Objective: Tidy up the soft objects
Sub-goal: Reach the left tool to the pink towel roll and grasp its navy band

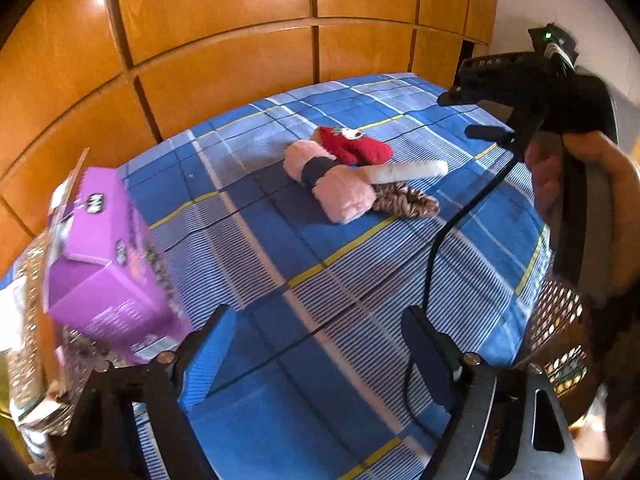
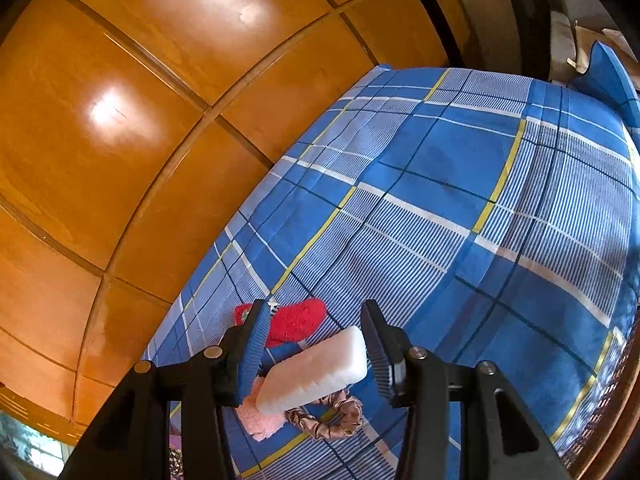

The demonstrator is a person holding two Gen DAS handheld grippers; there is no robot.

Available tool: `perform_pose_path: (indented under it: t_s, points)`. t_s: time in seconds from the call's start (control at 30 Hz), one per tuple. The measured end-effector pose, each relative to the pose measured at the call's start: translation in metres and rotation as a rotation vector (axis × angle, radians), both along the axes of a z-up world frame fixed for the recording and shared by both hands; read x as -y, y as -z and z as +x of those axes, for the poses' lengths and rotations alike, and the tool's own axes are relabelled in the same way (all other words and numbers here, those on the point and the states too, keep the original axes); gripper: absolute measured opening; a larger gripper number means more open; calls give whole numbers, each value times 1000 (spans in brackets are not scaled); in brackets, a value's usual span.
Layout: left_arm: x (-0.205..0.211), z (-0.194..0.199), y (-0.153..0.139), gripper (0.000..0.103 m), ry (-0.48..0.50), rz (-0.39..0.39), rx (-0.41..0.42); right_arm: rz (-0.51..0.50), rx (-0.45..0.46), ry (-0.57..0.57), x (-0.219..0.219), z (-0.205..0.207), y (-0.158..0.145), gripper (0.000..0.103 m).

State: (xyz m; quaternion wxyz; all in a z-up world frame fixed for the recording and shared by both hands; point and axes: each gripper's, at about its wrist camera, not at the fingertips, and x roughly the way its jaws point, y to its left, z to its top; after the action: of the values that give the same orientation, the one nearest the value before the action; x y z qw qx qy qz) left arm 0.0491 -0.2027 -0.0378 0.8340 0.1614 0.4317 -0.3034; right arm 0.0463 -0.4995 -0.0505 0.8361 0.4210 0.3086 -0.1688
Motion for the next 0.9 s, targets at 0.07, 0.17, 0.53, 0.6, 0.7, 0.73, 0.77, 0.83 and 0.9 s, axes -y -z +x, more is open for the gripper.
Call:
perform_pose_path:
  t_s: [0.07, 0.17, 0.53, 0.6, 0.7, 0.73, 0.77, 0.83, 0.9]
  points:
    - [8, 5, -1, 82, 3, -9, -8, 1, 0, -4, 0, 0, 0, 48]
    - [21, 17, -4, 79, -2, -27, -28, 3, 1, -9, -1, 0, 0, 48]
    - [49, 103, 17, 70, -186, -119, -189, -2, 2, -51, -5, 6, 0, 48]
    - [55, 119, 22, 70, -225, -141, -215, 2, 1, -60, -6, 7, 1, 48]
    - [67, 135, 27, 71, -250, -148, -234, 2, 2, -72, -7, 9, 1, 48]
    - [70, 139, 29, 72, -251, -146, -235, 3, 0, -78, -8, 10, 1, 48]
    - [75, 143, 31, 72, -252, -144, -237, 4, 0, -82, -8, 11, 2, 48]
    - [84, 153, 38, 76, -263, -125, -233, 4, -1, -88, -9, 11, 2, 48]
    - [89, 163, 46, 77, -280, -108, -234, 6, -2, -92, -9, 12, 2, 48]
